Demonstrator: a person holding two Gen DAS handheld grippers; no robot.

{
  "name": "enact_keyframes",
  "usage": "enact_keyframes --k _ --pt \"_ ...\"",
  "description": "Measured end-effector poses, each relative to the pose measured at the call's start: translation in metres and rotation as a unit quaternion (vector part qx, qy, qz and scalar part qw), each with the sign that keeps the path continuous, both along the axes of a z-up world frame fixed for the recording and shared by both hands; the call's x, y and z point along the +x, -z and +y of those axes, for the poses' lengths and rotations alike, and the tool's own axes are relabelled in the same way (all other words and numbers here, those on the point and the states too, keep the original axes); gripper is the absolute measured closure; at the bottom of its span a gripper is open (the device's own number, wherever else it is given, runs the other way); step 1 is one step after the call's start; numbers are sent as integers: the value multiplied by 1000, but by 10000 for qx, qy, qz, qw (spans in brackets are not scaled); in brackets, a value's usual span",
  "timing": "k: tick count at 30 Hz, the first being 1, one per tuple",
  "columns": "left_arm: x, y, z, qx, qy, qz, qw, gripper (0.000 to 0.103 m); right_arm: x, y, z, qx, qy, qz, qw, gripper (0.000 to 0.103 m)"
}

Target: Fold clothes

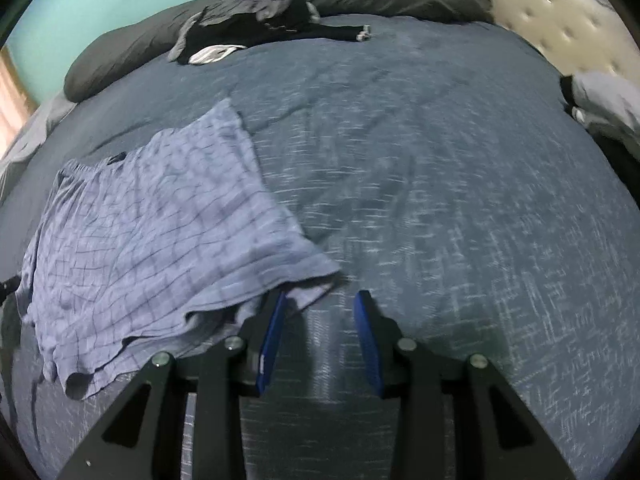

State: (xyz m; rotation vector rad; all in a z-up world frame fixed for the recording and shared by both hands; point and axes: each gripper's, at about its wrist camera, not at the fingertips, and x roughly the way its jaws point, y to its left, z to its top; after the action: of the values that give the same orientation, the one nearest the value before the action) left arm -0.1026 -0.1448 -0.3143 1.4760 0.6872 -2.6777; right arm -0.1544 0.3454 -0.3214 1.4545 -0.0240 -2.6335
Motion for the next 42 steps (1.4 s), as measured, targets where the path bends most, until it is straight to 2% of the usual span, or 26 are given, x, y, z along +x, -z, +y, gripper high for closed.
enact_keyframes --k 6,11,15,23,30,37,42 --pt "0 2 -3 33 -22 -16 10000 100 -11 1 3 289 63 132 9995 67" --pt "-1 2 -4 50 -35 -19 10000 100 -14 6 0 136 -124 53 9998 92" --pt "-1 2 -4 66 -53 -21 10000 100 -7 0 2 9 -153 157 9998 99" --pt "0 1 -4 50 -64 4 10000 100 0 -22 39 -882 367 377 9947 101" --pt "-1 0 -3 -9 -41 -4 10000 100 4 -27 59 -1108 668 385 9908 101" --pt "-2 2 -5 -1 -40 -13 10000 100 3 -3 75 -1240 945 -65 9878 101" --pt "-2 1 -7 -17 -8 3 10000 100 -3 -6 83 -1193 1279 142 9845 101"
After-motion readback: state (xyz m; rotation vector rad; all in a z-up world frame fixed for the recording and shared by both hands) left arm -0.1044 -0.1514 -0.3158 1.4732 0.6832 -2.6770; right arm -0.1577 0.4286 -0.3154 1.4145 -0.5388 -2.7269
